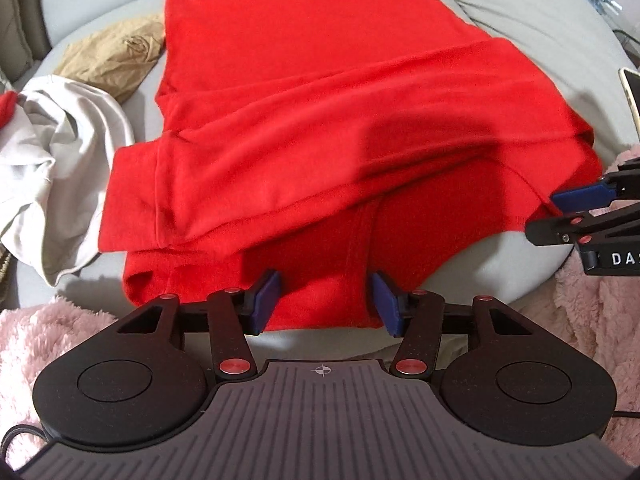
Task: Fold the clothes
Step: 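Move both grippers down to the hem of the red sweatshirt, then grasp the sweatshirt hem with both grippers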
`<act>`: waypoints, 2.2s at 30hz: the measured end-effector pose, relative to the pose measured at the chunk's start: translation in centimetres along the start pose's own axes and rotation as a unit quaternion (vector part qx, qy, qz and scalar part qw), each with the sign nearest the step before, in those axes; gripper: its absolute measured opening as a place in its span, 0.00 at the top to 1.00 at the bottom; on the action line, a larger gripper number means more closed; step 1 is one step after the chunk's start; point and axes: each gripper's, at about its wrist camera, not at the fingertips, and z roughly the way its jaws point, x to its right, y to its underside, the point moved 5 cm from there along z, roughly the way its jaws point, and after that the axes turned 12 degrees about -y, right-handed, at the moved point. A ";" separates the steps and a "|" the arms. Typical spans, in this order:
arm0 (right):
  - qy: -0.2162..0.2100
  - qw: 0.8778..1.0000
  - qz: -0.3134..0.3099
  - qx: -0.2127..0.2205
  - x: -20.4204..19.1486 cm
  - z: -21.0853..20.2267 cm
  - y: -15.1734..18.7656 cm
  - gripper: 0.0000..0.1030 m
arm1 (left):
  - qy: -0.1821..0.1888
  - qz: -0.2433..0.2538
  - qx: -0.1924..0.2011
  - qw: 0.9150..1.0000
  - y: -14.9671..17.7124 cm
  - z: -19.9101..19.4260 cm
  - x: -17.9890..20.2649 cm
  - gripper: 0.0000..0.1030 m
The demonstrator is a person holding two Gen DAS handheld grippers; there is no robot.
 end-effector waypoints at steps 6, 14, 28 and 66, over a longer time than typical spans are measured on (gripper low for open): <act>0.011 1.000 0.004 -0.023 -0.1 0.0 1.0 0.64 | 0.001 -0.005 -0.030 1.000 0.8 0.0 -0.3 0.44; -0.016 0.999 0.032 -0.026 -0.3 -1.1 2.4 0.64 | 0.015 -0.004 -0.049 0.999 2.1 -1.1 -0.1 0.46; -0.024 0.999 0.029 0.000 -0.7 -1.8 1.1 0.63 | 0.020 -0.034 -0.021 0.999 0.8 -1.9 -0.6 0.45; 0.065 0.968 0.075 0.232 20.4 5.8 -36.4 0.58 | -0.069 -0.138 0.096 0.983 -34.8 18.4 -21.0 0.36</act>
